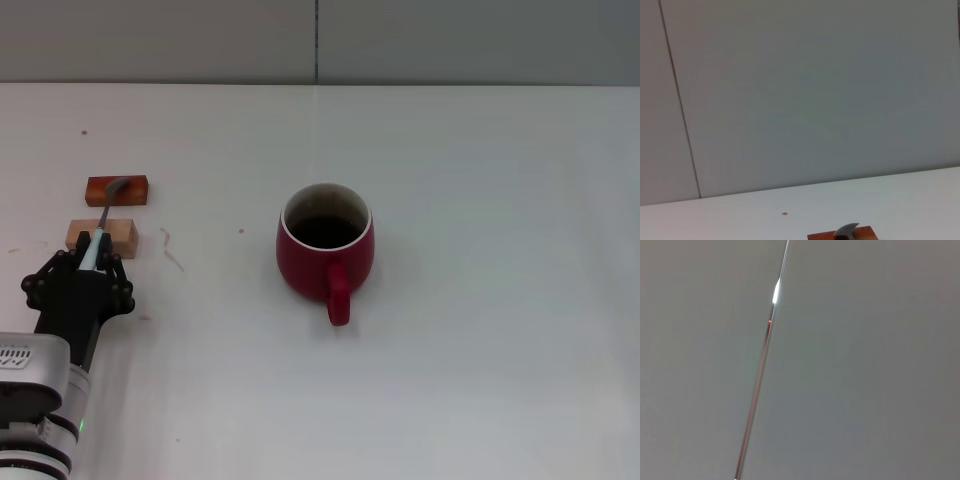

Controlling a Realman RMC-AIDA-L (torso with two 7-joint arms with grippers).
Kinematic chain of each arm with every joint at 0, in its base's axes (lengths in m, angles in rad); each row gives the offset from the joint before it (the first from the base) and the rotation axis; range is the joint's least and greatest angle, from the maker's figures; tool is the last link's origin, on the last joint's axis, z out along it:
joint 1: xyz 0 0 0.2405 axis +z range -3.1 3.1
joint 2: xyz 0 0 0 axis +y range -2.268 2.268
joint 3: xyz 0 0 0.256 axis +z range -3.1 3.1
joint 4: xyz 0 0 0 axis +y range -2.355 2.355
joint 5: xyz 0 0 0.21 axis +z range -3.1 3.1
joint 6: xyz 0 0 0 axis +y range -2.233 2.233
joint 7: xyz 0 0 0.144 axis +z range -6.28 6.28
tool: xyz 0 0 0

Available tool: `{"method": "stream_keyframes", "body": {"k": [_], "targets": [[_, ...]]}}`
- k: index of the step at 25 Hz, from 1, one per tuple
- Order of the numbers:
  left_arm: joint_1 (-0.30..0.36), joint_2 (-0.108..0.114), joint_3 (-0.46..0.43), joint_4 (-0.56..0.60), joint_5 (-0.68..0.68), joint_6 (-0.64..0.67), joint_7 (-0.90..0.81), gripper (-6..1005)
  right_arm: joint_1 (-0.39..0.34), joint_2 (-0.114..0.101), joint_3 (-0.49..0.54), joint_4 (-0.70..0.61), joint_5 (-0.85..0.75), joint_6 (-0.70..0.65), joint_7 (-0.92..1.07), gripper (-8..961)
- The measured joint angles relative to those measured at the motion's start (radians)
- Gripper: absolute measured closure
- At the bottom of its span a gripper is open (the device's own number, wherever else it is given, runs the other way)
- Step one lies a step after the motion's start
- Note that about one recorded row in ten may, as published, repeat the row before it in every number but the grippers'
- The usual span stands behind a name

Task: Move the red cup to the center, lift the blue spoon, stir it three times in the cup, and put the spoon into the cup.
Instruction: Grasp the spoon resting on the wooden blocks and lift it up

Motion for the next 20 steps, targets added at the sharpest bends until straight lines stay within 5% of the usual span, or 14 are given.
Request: {"method": "stream_keyframes", "body": {"k": [20], "targets": [[0.011,0.002,-0.009,0.002,0.001,-0.048,-0.104,837,-0.003,0.002,-0.006,0.000,0.000,-0.011,0.000,304]]}}
